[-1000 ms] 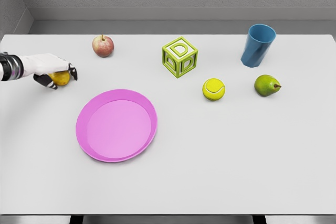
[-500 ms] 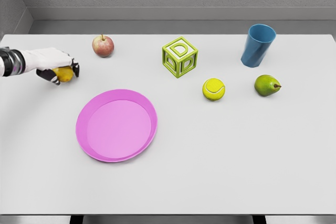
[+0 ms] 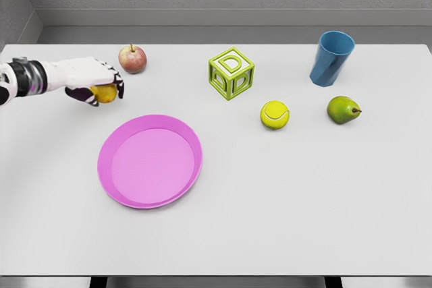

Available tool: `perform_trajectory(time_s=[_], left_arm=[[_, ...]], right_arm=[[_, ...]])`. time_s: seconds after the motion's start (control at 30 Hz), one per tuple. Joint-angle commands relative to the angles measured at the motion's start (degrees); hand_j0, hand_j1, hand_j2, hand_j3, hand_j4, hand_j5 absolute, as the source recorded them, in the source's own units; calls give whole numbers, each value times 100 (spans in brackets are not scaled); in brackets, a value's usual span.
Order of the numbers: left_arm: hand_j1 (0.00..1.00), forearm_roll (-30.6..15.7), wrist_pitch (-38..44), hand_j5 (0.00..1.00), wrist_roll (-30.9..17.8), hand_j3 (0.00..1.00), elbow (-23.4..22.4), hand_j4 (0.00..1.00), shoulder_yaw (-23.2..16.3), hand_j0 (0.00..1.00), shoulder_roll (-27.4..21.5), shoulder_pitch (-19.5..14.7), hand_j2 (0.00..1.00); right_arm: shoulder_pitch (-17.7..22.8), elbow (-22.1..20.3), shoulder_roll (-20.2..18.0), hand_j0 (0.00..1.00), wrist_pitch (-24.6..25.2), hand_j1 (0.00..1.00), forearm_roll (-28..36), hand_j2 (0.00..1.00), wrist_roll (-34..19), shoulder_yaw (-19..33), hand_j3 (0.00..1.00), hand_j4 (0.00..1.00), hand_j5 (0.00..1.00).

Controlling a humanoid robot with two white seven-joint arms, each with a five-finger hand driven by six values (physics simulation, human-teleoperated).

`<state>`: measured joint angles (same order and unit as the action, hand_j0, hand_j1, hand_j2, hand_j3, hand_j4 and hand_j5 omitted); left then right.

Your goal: Put the lemon on the plate with left arm

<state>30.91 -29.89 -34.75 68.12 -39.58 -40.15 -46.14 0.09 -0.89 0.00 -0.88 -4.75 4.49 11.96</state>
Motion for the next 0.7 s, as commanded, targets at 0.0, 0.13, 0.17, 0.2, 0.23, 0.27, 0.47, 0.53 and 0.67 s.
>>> perform_trajectory(time_s=[0.0,0.13,0.17,0.2,0.23,0.27,0.47,0.53,0.67], left_arm=[[53,-173,9,53,3,53,245,53,-164,53,-90,0,53],[53,-314,9,53,3,53,729,53,-401,53,-222,9,53],[53,-340,9,53,3,53,773,53,-419,53,-266,18,53],[53,-340,9,53,-6,53,799,53,-419,53,-283,18,53],[53,-340,9,53,3,53,834,53,-419,53,-301,18,53],[53,-384,9,53,-6,53,957,53,-419,53,-353,26,53],[53,-542,18,53,3,53,1441,53,-419,53,-599,158,53],[53,-551,18,53,3,53,1564,53,-445,53,-644,202,53],[53,-648,9,53,-6,53,1827,53,-489,53,-775,272,53]], right_arm=[[0,1,0,100,0,100,0,100,0,0,100,100,100],[0,1,0,100,0,100,0,100,0,0,100,100,100],[0,1,0,100,0,100,0,100,0,0,100,100,100],[0,1,0,100,0,100,0,100,0,0,100,100,100],[0,1,0,100,0,100,0,100,0,0,100,100,100],[0,1,0,100,0,100,0,100,0,0,100,100,100],[0,1,0,100,0,100,0,100,0,0,100,100,100],[0,1,0,100,0,100,0,100,0,0,100,100,100],[0,1,0,100,0,100,0,100,0,0,100,100,100]])
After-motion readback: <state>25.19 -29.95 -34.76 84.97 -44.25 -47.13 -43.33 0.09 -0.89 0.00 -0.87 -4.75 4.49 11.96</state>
